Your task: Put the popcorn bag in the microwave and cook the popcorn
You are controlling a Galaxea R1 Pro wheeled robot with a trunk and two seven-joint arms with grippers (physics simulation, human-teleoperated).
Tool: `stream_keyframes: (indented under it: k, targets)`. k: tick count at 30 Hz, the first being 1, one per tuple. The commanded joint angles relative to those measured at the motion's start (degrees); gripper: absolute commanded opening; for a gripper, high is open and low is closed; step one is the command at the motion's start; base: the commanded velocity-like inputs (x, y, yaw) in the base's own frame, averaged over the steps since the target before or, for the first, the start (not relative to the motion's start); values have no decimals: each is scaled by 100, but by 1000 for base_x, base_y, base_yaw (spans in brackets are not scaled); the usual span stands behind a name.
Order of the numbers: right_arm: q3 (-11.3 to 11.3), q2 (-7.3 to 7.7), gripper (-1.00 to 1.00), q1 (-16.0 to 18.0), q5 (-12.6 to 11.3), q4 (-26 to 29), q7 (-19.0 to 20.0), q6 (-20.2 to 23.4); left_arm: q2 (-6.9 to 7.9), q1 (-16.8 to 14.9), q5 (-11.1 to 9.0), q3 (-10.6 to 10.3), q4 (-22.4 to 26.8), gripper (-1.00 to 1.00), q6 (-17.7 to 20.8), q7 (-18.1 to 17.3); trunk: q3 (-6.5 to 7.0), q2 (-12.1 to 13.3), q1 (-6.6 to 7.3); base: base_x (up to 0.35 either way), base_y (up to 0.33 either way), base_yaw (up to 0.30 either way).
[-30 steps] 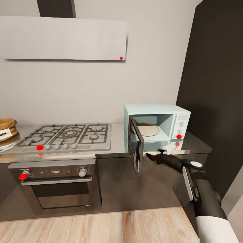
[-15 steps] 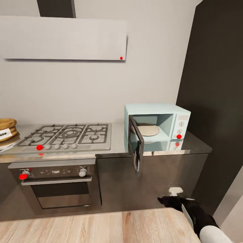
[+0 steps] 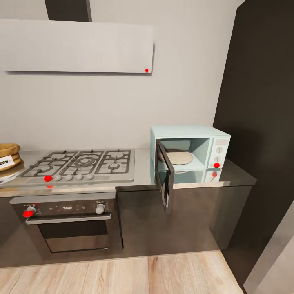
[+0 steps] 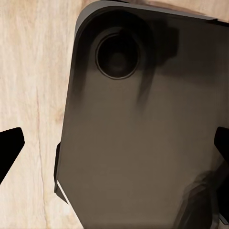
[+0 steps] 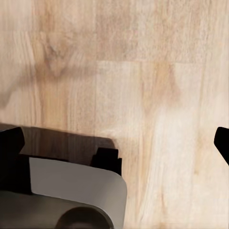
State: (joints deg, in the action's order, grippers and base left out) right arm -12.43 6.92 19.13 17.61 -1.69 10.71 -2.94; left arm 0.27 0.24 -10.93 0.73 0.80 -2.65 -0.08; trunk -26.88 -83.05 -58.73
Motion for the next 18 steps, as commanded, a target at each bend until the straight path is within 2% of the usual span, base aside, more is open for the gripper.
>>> stream_keyframes:
  k: [1,5,7,10,18]
  targets:
    - [-49,7,100,1,50,-21,10,-45,0,2,-34,5,8,100,-7,-1,-5,-3,0,0,0,0]
    - [-49,7,100,-20,32,-24,-149,-23,1,3,-89,6,8,100,-7,20,-5,-3,0,0,0,0]
    - [-49,-3,100,-75,13,-25,-596,43,4,3,-294,6,8,100,-7,33,-5,-3,0,0,0,16]
    - [-49,-28,100,-250,16,-25,-793,-7,4,3,-474,-1,8,100,-7,45,-5,-3,0,0,0,186]
    - [-55,-14,100,-330,23,-25,-842,-22,0,3,-508,-1,8,100,-5,55,-5,-3,0,0,0,265]
